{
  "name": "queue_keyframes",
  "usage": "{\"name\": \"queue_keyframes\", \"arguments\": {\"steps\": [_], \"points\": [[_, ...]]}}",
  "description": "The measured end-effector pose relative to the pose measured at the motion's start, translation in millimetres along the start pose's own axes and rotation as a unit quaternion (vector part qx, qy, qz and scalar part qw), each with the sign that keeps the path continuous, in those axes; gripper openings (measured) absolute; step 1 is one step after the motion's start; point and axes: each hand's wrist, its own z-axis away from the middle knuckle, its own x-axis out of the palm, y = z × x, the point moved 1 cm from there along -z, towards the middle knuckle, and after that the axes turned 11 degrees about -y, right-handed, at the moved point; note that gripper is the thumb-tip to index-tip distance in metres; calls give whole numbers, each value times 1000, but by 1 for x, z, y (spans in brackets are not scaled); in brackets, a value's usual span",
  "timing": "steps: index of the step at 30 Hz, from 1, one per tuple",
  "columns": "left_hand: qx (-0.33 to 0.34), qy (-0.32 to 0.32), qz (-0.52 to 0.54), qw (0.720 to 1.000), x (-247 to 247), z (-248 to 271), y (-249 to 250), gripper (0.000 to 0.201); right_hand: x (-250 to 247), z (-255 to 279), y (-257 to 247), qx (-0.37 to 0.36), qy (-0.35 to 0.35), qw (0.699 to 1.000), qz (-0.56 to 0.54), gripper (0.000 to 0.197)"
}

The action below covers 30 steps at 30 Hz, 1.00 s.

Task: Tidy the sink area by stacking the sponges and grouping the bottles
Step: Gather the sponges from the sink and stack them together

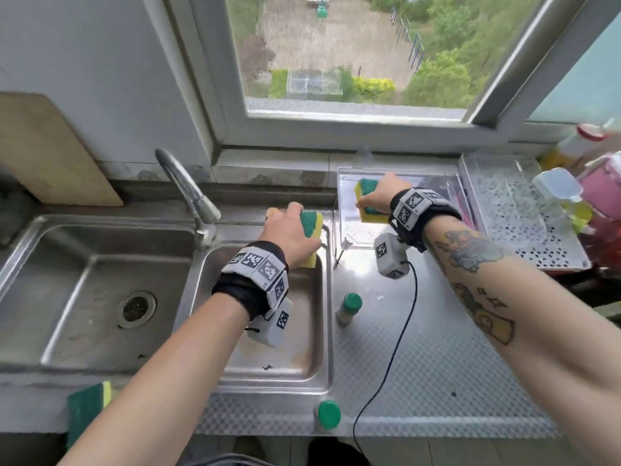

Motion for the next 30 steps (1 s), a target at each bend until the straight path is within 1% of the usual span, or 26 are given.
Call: {"name": "queue_keyframes", "arguments": {"steps": [4, 6, 10, 13, 16, 20, 22, 24, 28, 30], "points": [[-13, 4, 9, 1000, 7, -17, 12, 59, 0, -32, 0, -5, -1, 1000, 6, 90], [-21, 10, 20, 1000, 10, -22, 13, 57, 3, -45, -1, -6, 0, 1000, -8, 94], [-29, 22, 31, 999, 14, -33, 13, 52, 6, -66, -8, -20, 13, 999, -42, 90], [-48, 24, 37, 998, 16, -41, 13, 55, 9, -79, -14, -51, 23, 997, -47, 82], [-57, 23, 41, 997, 18, -48, 16, 57, 13, -89, -16, -67, 20, 996, -54, 85], [-51, 31, 46, 997, 15, -59, 24, 57, 12, -93, -13, -96, 10, 995, -33, 83], [-45, 45, 50, 997, 13, -67, 32, 59, 11, -96, -9, -112, 5, 993, -45, 78], [-31, 60, 60, 996, 10, -79, 43, 60, 8, -96, -2, -119, 7, 990, -78, 68], [2, 86, 93, 992, 5, -110, 71, 56, -1, -94, 17, -99, 18, 984, -150, 50], [13, 92, 103, 990, 6, -128, 86, 59, 0, -95, 29, -91, 13, 982, -167, 35]]}}
